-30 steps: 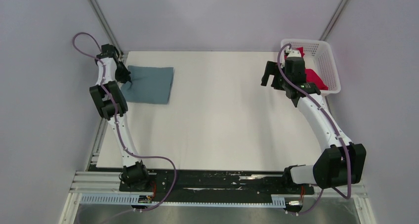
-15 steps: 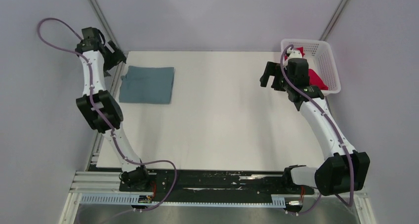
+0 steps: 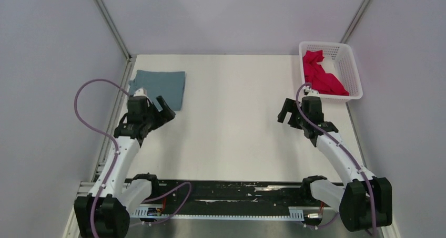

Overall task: Fold and stack the t-shirts
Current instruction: Reset both arms

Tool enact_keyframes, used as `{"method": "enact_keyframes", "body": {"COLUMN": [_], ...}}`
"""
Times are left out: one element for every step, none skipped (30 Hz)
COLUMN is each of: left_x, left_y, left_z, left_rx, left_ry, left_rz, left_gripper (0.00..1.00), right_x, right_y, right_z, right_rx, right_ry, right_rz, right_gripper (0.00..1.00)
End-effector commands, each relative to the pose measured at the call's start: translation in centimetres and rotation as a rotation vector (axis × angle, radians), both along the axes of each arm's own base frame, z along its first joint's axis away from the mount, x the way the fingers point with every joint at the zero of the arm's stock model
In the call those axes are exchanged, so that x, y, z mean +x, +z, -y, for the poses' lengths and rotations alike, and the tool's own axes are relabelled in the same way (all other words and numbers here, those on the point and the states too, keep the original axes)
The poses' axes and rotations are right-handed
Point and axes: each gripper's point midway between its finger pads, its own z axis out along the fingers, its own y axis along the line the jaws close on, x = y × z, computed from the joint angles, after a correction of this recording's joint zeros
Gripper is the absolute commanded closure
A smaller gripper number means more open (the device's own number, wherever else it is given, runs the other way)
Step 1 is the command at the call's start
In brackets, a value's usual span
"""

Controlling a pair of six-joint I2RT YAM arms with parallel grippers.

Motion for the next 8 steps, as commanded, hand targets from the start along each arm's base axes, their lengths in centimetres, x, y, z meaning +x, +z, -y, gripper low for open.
{"method": "enact_keyframes", "body": {"left_x": [-0.6,-1.5,-2.0,-2.6,-2.7,-2.8,-2.8,-2.6], "left_y": [1.1,-0.5,-0.3,-0.7,-0.7,-0.3,-0.1,0.3], "left_z": [0.2,0.1,-0.3,-0.4,-0.5,-0.5,-0.5,-0.5], "left_rx": [-0.004,0.007,0.017,0.010,0.008,0.004,0.003,0.004], "left_ry": [-0.005,-0.002,0.017,0.029,0.035,0.037,0.039,0.038], "left_rz": [0.190,0.168,0.194,0.204,0.215,0.241,0.252,0.266], "left_gripper": [0.00,0.00,0.00,0.00,0.00,0.00,0.00,0.00], "right_x": [1.0,0.8,0.8,0.7,0.8,0.8,0.9,1.0], "right_y": [1.1,0.8,0.7,0.7,0.9,1.1,1.7,2.3], "right_z": [0.6,0.8,0.9,1.0,1.2,1.3,1.4,1.4], "right_rx": [0.036,0.035,0.036,0.038,0.040,0.042,0.045,0.048], "right_ry": [-0.076,-0.083,-0.093,-0.101,-0.111,-0.123,-0.126,-0.127], "right_rz": [0.135,0.142,0.156,0.166,0.183,0.198,0.219,0.241], "right_gripper": [0.00,0.00,0.00,0.00,0.00,0.00,0.00,0.00]}}
